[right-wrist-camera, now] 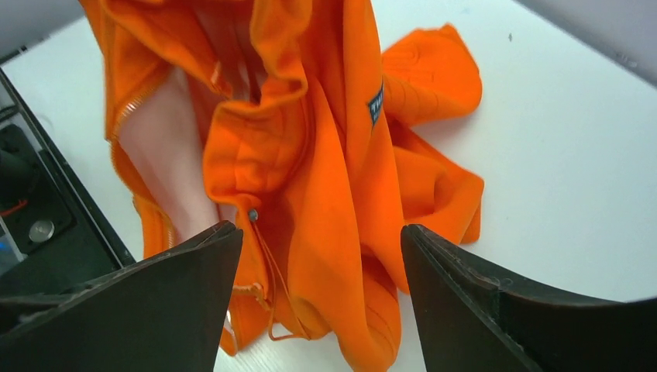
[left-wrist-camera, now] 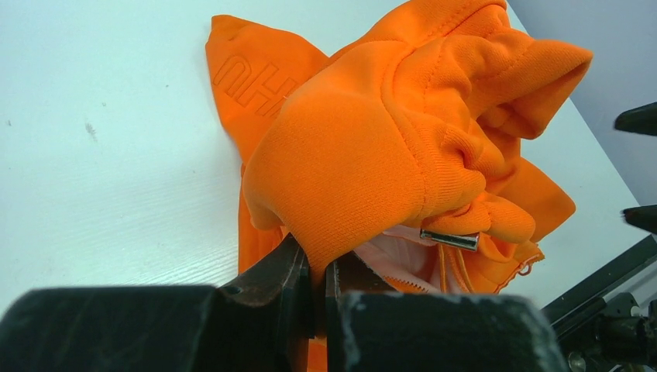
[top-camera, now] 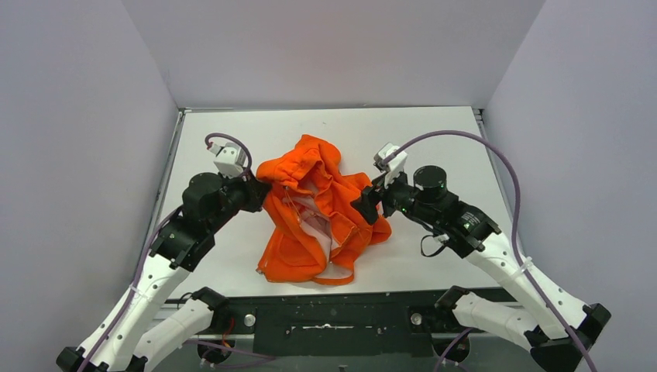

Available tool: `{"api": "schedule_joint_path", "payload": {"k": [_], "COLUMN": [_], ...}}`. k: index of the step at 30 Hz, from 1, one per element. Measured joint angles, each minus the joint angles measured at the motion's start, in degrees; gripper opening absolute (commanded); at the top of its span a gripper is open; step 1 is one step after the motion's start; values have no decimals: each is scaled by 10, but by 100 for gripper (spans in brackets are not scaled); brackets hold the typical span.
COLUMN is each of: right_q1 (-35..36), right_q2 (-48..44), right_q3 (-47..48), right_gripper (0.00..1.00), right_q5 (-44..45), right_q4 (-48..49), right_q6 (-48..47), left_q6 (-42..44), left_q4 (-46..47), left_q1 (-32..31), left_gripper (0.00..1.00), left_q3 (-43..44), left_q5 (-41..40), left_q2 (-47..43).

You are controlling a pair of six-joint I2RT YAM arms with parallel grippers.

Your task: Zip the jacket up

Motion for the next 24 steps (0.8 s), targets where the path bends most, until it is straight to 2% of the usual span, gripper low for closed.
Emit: {"api": "schedule_joint_path", "payload": {"k": [12, 20, 22, 24], "right_q1": [0, 0, 1, 5], "right_q2": [90, 116, 121, 126], "right_q3": [-46, -67, -72, -76], "right_gripper": [76, 74, 69, 53], "right_q5": [8, 13, 13, 15], "right_q4": [-14, -5, -4, -3], "right_q6": [0, 2, 3, 4], "left_q6": [6, 11, 11, 11], "left_q4": [-16, -24, -26, -27], "left_q1": [0, 0, 0, 0], "left_gripper": [0, 0, 0, 0], "left_q3": [0, 0, 0, 0], "left_q5": [1, 3, 3, 5], "left_q2": [-10, -19, -19, -19]}}
